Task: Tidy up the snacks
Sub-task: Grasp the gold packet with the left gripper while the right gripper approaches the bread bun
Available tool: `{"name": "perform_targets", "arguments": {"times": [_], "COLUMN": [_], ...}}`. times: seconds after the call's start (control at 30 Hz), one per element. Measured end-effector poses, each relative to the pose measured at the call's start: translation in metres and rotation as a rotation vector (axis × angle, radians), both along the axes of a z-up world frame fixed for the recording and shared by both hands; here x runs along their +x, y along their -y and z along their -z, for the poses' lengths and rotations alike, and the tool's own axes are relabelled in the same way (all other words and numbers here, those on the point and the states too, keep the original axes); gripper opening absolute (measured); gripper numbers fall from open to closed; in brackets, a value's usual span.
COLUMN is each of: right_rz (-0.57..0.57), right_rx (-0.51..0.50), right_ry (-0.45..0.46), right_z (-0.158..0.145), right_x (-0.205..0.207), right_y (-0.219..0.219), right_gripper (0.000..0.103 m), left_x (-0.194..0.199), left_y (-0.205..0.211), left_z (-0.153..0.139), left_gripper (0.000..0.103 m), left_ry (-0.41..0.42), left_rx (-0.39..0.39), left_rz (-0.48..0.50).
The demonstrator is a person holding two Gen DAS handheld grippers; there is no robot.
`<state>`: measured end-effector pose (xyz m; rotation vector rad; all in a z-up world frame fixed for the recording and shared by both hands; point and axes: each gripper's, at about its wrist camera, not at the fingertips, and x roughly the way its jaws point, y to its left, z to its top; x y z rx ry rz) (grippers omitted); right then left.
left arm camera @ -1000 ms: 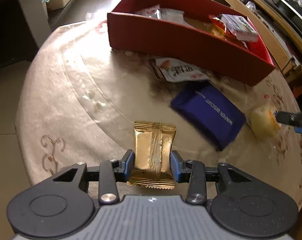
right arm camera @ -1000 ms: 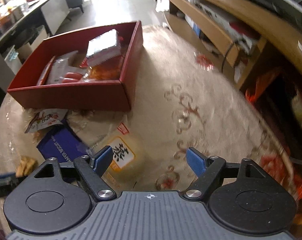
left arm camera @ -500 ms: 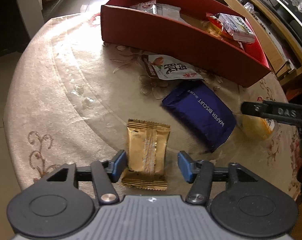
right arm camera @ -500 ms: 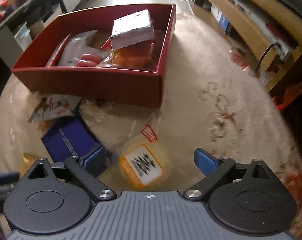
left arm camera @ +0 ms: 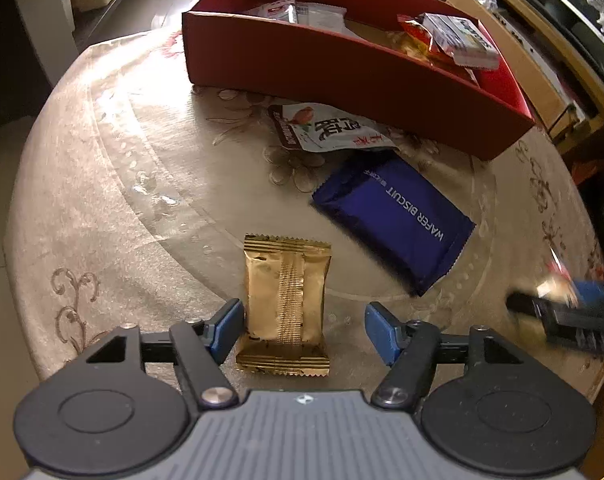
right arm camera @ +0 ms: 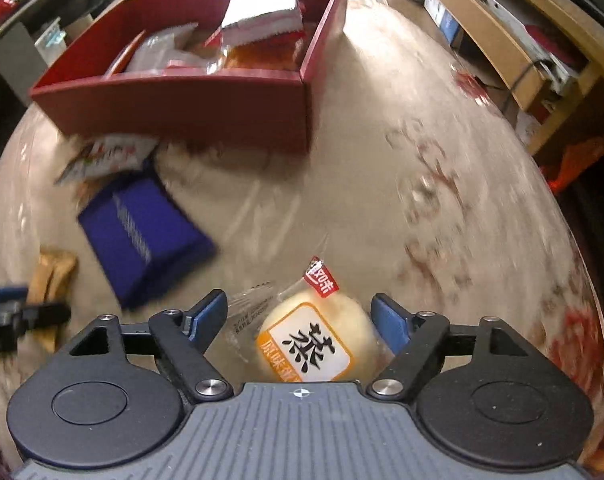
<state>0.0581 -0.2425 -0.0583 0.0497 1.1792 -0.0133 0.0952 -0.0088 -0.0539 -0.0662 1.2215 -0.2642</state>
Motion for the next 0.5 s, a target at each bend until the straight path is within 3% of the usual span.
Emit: {"name": "perform_targets", "arguments": {"times": [0.13,0.37,0.5], "right_rz": [0.009,0.263,0.33], "right_rx": [0.047,0.099,0.132], "right_ry": [-0.028,0.044,0.05], "right_z": [0.0,-0.015,-0.01], "right_x": [-0.032,-0.069,-0.085], "right_y": [0.009,0.043,0.044], "right_gripper": [0.089,0.092,0.096], "left_x": [-0.002,-0.004,-0.005], "left_y": [0.004,0.007,0.009], "left_z": [0.001,0.003,0.003], "left_gripper": [0.072,0.073,0.073], "left_ry": [0.012,0.026,0.029], "left_rx": [0.016,0.039,0.042], "left_rz": [0.016,0.025,0.025]}}
